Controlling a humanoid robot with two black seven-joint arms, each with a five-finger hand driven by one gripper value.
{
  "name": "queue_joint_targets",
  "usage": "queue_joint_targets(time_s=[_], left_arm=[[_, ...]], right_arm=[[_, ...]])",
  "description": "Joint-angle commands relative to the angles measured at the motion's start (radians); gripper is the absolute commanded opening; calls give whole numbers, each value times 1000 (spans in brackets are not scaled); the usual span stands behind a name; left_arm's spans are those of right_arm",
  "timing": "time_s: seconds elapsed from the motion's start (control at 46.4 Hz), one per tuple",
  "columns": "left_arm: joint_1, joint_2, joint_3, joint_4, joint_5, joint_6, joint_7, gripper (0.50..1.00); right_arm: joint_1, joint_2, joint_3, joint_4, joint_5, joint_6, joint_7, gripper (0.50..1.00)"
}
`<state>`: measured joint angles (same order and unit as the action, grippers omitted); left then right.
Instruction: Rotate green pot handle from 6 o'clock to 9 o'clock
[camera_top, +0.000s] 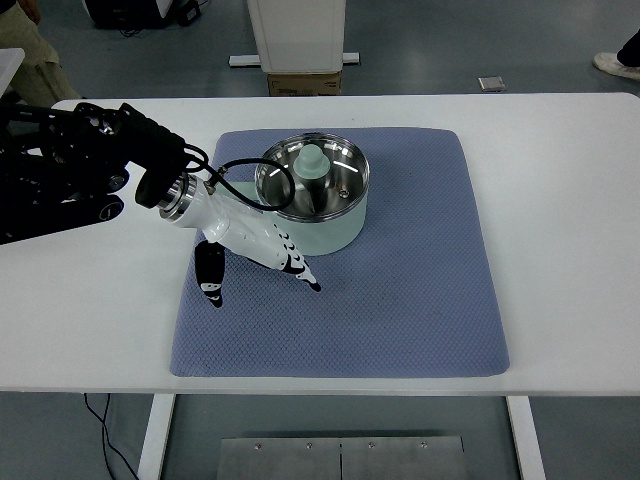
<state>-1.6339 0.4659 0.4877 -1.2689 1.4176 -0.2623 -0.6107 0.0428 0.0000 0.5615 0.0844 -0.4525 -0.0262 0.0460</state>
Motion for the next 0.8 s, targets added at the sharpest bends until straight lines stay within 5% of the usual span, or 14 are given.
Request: queue_joint_targets(time_s=[0.0,0.776], left_arm=[[0,-6,-8,-10,-5,-1,0,1000],[42,-66,-170,-20,-443,0,0,1000]], right_arm=[[0,0,0,0,0,0,0,1000],[0,0,0,0,0,0,0,1000]])
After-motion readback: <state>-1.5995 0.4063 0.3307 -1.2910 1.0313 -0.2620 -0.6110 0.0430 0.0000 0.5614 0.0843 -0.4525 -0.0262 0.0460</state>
